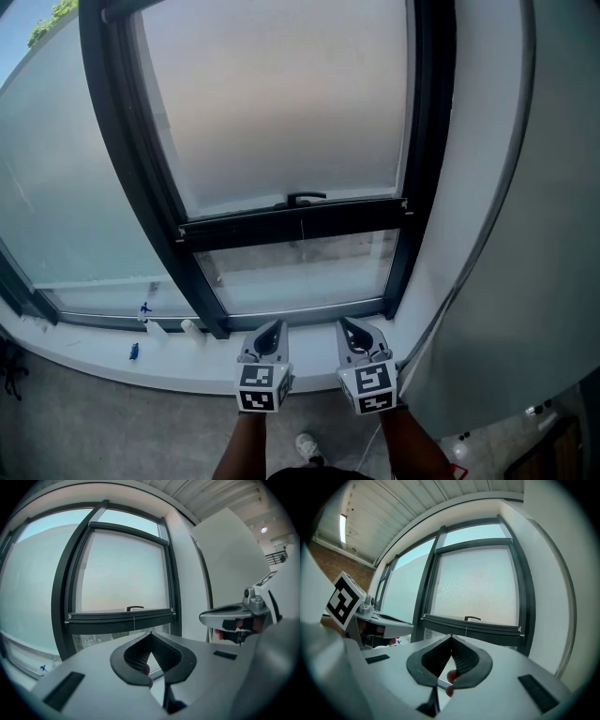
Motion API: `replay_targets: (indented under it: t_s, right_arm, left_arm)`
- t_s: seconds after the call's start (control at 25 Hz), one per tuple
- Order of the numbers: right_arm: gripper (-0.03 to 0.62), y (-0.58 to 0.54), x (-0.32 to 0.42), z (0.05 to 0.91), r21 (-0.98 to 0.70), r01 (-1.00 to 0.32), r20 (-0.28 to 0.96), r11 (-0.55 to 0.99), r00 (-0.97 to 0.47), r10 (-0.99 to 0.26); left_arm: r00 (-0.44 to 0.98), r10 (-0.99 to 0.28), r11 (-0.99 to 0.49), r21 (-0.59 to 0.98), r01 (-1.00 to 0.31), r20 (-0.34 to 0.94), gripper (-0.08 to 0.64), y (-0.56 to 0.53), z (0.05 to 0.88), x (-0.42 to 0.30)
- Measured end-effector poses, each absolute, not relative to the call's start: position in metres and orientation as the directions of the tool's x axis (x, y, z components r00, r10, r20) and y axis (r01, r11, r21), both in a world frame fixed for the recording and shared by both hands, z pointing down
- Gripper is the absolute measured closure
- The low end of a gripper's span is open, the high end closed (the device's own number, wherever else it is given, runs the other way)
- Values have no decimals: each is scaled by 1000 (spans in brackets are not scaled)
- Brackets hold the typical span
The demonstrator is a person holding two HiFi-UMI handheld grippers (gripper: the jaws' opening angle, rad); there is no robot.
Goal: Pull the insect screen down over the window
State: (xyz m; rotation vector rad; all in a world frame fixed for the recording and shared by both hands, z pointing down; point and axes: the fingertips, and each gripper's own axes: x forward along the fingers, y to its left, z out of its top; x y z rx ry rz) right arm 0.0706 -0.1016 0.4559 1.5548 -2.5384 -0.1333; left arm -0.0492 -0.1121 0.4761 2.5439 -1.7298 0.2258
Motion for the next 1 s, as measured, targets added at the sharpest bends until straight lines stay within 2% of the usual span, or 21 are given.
replay_targets:
  t_s: [0.4, 1.0]
  right_arm:
    - [588, -28, 86, 475, 130, -881, 128, 454, -439, -889]
    - [588, 53, 101, 483, 147, -891, 125, 429, -413, -902]
  left_arm:
    - [335, -920, -360, -98, -928, 205, 557, -42, 493, -38]
    - [322, -928, -342, -87, -936, 185, 557, 47, 501, -35]
